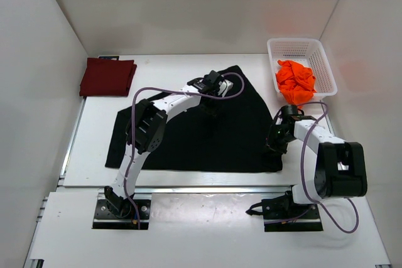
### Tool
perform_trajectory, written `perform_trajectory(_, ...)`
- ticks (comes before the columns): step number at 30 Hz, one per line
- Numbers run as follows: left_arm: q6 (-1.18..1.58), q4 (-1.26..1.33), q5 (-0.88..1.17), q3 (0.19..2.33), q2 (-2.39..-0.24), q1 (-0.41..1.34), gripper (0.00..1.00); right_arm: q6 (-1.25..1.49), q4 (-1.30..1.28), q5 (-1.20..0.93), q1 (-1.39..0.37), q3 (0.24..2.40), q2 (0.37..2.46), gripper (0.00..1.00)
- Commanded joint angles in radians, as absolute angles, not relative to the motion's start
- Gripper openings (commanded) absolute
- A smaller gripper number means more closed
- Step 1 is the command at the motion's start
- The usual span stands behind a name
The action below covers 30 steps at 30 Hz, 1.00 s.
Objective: Fold and stack the t-shirts
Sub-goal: Fold the flattened tshirt in 1/3 of the way
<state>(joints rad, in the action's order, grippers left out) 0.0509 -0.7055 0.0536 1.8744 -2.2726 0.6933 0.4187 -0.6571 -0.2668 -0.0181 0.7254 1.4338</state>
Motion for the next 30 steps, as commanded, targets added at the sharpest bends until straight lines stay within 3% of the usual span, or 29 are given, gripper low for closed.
perform_trajectory(1, 0.061, -0.718, 0.002, 1.844, -2.129, 0.670, 0.64, 0.396, -0.699, -0.253, -0.002, 0.752, 1.339, 0.26)
perform_trajectory(4, 0.026, -0.716, -0.075, 1.794, -2.047, 0.663, 0.78, 0.423, -0.773, -0.184, -0.002, 0.782, 1.252, 0.30)
perform_trajectory(10, -0.090, -0.631, -0.280, 1.535, -1.726, 0.580, 0.82, 0.476, -0.865, -0.123, 0.043, 0.695, 1.143, 0.33)
perform_trajectory(13, -0.081, -0.717, -0.359, 1.413, -1.616, 0.506, 0.85, 0.508, -0.862, -0.124, 0.035, 0.634, 1.143, 0.38)
perform_trajectory(15, -0.075, -0.735, -0.374, 1.306, -1.542, 0.360, 0.85, 0.532, -0.858, -0.086, 0.028, 0.635, 1.152, 0.52)
perform_trajectory(20, -0.089, -0.863, -0.344, 1.209, -1.486, 0.013, 0.83, 0.546, -0.780, -0.138, 0.083, 0.595, 1.198, 0.54)
perform_trajectory(22, -0.147, -0.876, -0.344, 1.169, -1.477, -0.063, 0.82, 0.554, -0.747, -0.188, 0.080, 0.572, 1.204, 0.54)
perform_trajectory(26, -0.203, -0.831, -0.397, 1.008, -1.431, -0.038, 0.85, 0.583, -0.661, -0.233, 0.080, 0.511, 1.229, 0.52)
perform_trajectory(29, -0.184, -0.831, -0.416, 0.954, -1.508, -0.124, 0.85, 0.574, -0.637, -0.265, 0.107, 0.496, 1.247, 0.41)
perform_trajectory(30, -0.170, -0.834, -0.410, 0.950, -1.538, -0.147, 0.84, 0.569, -0.627, -0.270, 0.118, 0.495, 1.249, 0.27)
